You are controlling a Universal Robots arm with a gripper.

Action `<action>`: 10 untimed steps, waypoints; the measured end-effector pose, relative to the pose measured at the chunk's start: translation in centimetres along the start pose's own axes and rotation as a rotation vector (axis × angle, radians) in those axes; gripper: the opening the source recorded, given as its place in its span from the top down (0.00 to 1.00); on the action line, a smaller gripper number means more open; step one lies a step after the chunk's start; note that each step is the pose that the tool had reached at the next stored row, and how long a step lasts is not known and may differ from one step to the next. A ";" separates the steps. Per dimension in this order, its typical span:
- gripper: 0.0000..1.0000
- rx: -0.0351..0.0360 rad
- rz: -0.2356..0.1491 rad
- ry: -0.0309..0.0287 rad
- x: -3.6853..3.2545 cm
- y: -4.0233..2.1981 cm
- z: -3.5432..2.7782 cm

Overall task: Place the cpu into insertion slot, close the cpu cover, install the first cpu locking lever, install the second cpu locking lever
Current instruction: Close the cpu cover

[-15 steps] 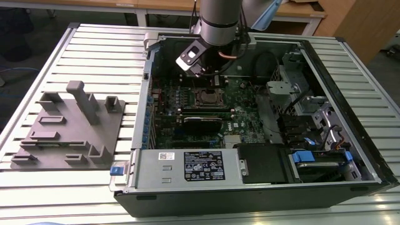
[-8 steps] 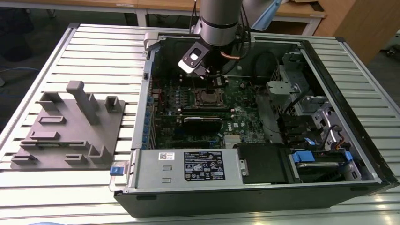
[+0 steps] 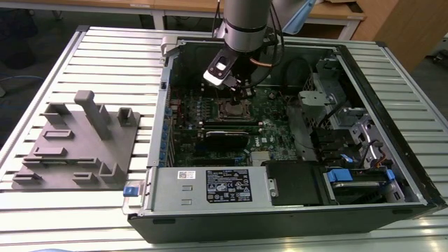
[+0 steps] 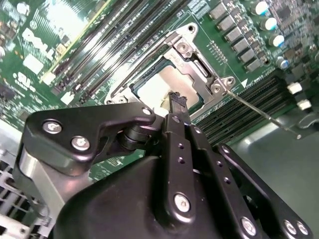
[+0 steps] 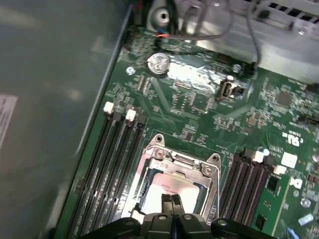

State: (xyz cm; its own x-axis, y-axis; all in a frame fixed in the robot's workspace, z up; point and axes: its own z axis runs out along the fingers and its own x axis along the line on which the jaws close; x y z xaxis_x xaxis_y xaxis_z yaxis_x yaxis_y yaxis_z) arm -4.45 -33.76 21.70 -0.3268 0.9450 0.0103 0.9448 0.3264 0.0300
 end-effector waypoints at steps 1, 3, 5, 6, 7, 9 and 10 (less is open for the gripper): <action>0.89 0.0001 -0.011 0.0002 0.00 0.00 0.00; 0.89 0.0001 -0.013 0.0003 0.00 0.00 0.01; 0.89 0.0002 -0.013 0.0003 0.00 0.00 0.00; 0.89 0.0001 -0.013 0.0003 0.00 0.00 0.01; 0.89 0.0001 -0.013 0.0002 0.00 0.00 0.01; 0.89 0.0002 -0.019 0.0003 0.00 0.00 0.01; 0.89 0.0004 -0.033 0.0008 0.00 0.00 0.01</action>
State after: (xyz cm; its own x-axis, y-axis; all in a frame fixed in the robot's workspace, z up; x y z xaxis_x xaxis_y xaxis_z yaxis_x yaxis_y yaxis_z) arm -4.45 -33.76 21.69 -0.3575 0.9339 0.0101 0.9336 0.3571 0.0300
